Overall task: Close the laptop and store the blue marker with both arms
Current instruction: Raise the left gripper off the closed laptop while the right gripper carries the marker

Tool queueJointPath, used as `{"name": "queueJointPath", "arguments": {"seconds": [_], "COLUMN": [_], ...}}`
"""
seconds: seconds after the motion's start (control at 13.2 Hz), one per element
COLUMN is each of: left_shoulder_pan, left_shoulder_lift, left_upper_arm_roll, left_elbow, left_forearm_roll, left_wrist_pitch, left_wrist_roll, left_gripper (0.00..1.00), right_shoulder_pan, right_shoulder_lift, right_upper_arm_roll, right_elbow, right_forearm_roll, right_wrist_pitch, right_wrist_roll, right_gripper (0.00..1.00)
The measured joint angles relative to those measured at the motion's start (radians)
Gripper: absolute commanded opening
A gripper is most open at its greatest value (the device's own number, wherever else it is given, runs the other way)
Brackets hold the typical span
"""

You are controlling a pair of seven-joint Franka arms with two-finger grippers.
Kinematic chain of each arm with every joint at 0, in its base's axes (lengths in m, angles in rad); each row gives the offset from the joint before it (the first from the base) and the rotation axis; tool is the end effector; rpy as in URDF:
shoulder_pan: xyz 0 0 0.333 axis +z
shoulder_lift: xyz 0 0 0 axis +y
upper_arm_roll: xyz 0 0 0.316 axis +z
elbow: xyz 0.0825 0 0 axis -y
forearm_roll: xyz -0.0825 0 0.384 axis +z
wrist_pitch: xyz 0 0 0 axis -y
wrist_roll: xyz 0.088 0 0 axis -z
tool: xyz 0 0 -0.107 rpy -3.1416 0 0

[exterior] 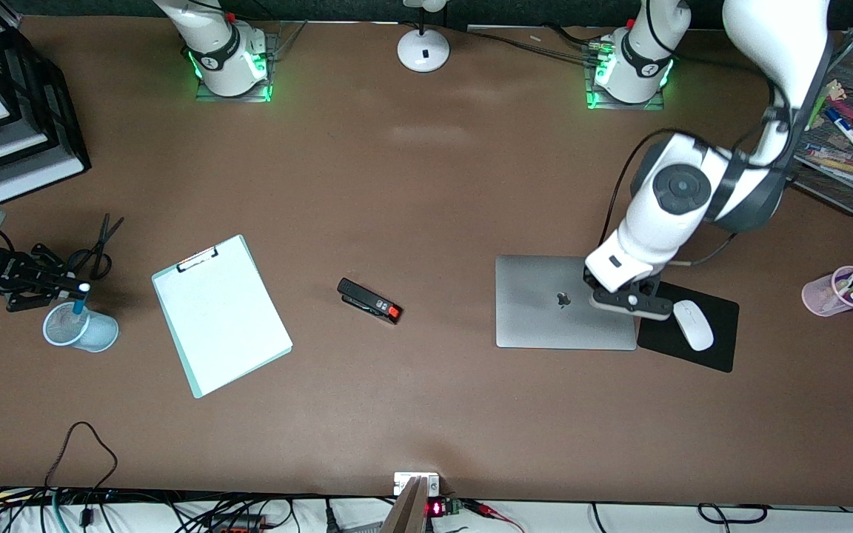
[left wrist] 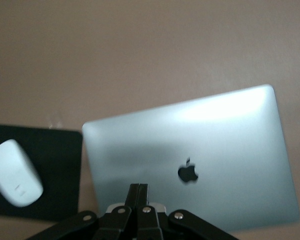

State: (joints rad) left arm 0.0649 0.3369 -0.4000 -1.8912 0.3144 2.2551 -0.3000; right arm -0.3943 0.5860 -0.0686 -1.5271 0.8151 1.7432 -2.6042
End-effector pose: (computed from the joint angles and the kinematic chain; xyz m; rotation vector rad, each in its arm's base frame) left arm 0.6005 -0.1849 0.3455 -3.0273 0.3089 -0.1475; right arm 0.6340 -0.2351 0.3141 -1.5711 -2.0713 -0.9795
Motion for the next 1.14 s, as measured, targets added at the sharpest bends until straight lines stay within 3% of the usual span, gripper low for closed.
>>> {"name": "queueJointPath", "arguments": {"seconds": [0.08, 0.23, 0.3, 0.61, 0.91, 1.06, 1.14], "left_shoulder_pan": [0.0, 0.0, 0.0, 0.007, 0.055, 0.069, 0.07], "left_shoulder_lift": [-0.032, -0.084, -0.105, -0.148, -0.171, -0.182, -0.185], "left_upper_arm_roll": [-0.014, -0.035, -0.04, -0.042, -0.041, -0.04, -0.039], "left_elbow": [0.0, 0.002, 0.005, 0.027, 0.174, 0.265, 0.305], "left_forearm_roll": [0.0, 0.0, 0.0, -0.025, -0.175, -0.197, -0.199], "left_wrist_pitch": [-0.065, -0.178, -0.216, -0.307, -0.551, -0.657, -0.696], "left_wrist_roll": [0.0, 0.0, 0.001, 0.062, 0.166, 0.192, 0.198], "left_gripper": [0.39, 0.96, 1.0, 1.0, 1.0, 1.0, 1.0], "right_shoulder_pan": [-0.011, -0.027, -0.034, -0.061, -0.076, -0.076, -0.076], "right_shoulder_lift": [0.016, 0.034, 0.037, 0.073, 0.118, 0.119, 0.119], "right_upper_arm_roll": [0.005, 0.008, 0.01, 0.011, 0.013, 0.014, 0.014], "right_elbow": [0.023, 0.046, 0.049, 0.05, 0.053, 0.056, 0.056], "right_forearm_roll": [0.0, 0.0, 0.0, 0.0, 0.008, 0.009, 0.009], "right_wrist_pitch": [0.0, -0.003, -0.005, -0.006, -0.013, -0.013, -0.013], "right_wrist_roll": [0.0, 0.0, -0.001, -0.001, -0.006, -0.005, -0.005], "right_gripper": [0.0, 0.0, 0.0, 0.0, 0.01, 0.33, 0.35]}}
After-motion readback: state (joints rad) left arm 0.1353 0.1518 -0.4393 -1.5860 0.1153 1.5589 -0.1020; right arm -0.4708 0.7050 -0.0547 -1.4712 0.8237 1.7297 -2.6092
